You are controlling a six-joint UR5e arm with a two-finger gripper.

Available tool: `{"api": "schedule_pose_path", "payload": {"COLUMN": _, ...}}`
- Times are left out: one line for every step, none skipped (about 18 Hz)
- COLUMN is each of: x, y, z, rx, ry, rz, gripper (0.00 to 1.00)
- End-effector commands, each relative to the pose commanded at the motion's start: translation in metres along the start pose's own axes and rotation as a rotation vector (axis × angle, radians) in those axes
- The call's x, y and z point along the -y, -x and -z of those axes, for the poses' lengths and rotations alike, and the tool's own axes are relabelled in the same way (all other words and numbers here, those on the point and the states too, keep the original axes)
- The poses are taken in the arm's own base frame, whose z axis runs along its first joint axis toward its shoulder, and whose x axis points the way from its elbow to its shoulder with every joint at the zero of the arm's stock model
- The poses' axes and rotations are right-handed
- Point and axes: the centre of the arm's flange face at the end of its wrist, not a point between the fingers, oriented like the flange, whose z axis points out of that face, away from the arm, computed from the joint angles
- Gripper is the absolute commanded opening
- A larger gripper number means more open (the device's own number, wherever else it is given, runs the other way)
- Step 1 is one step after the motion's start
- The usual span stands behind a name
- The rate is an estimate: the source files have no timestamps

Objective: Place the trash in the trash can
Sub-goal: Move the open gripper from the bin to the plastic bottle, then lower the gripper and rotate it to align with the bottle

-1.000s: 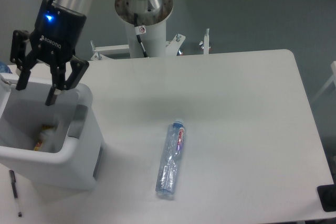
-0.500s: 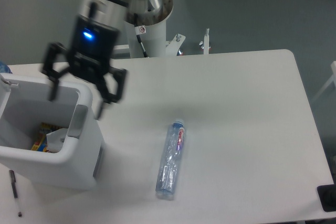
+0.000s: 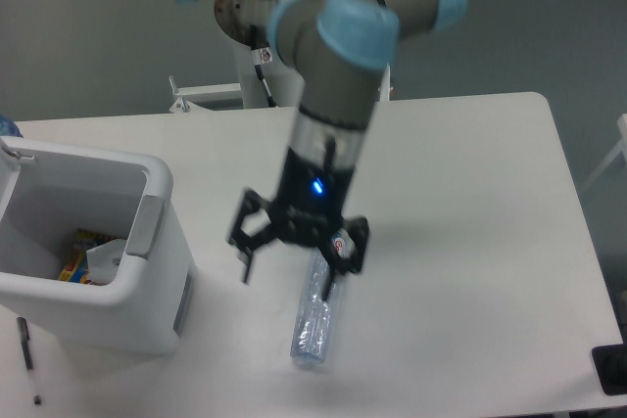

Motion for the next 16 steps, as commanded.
{"api": "schedule_pose_path", "payload": {"x": -0.002, "y": 0.003, "z": -0.007, "rx": -0.004, "ry": 0.018, "rz": 0.006, "gripper": 1.00}}
{"api": "schedule_pose_path", "payload": {"x": -0.002, "y": 0.005, "z": -0.014, "rx": -0.009, "ry": 0.032, "rz": 0.011, "gripper": 1.00}}
{"api": "schedule_pose_path", "payload": {"x": -0.003, "y": 0.008, "z": -0.022, "rx": -0.014, "ry": 0.048, "rz": 0.019, "gripper": 1.00}}
{"api": "schedule_pose_path", "payload": {"x": -0.001, "y": 0.012, "z": -0.026, "rx": -0.018, "ry": 0.059, "rz": 0.024, "gripper": 1.00}}
{"api": "schedule_pose_path", "payload": {"x": 0.001, "y": 0.016, "z": -0.033, "rx": -0.020, "ry": 0.077, "rz": 0.031, "gripper": 1.00}}
{"api": "schedule_pose_path", "payload": {"x": 0.001, "y": 0.020, "z": -0.039, "rx": -0.017, "ry": 0.102, "rz": 0.040, "gripper": 1.00}}
{"api": "schedule_pose_path", "payload": {"x": 0.001, "y": 0.021, "z": -0.046, "rx": -0.008, "ry": 0.134, "rz": 0.042, "gripper": 1.00}}
{"api": "schedule_pose_path", "payload": {"x": 0.003, "y": 0.021, "z": -0.054, "rx": 0.009, "ry": 0.164, "rz": 0.039, "gripper": 1.00}}
{"api": "schedule_pose_path", "payload": {"x": 0.006, "y": 0.019, "z": -0.061, "rx": 0.020, "ry": 0.196, "rz": 0.034, "gripper": 1.00}}
{"api": "schedule_pose_path", "payload": {"x": 0.007, "y": 0.018, "z": -0.068, "rx": 0.026, "ry": 0.238, "rz": 0.037, "gripper": 1.00}}
{"api": "schedule_pose_path", "payload": {"x": 0.007, "y": 0.019, "z": -0.074, "rx": 0.029, "ry": 0.280, "rz": 0.042, "gripper": 1.00}}
{"api": "schedule_pose_path", "payload": {"x": 0.009, "y": 0.018, "z": -0.077, "rx": 0.029, "ry": 0.315, "rz": 0.042, "gripper": 1.00}}
{"api": "schedule_pose_path", "payload": {"x": 0.009, "y": 0.017, "z": -0.082, "rx": 0.024, "ry": 0.347, "rz": 0.029, "gripper": 1.00}}
{"api": "schedule_pose_path", "payload": {"x": 0.008, "y": 0.018, "z": -0.087, "rx": 0.024, "ry": 0.376, "rz": 0.013, "gripper": 1.00}}
{"api": "schedule_pose_path", "payload": {"x": 0.005, "y": 0.017, "z": -0.091, "rx": 0.029, "ry": 0.399, "rz": -0.001, "gripper": 1.00}}
{"api": "schedule_pose_path", "payload": {"x": 0.003, "y": 0.014, "z": -0.095, "rx": 0.036, "ry": 0.417, "rz": -0.018, "gripper": 1.00}}
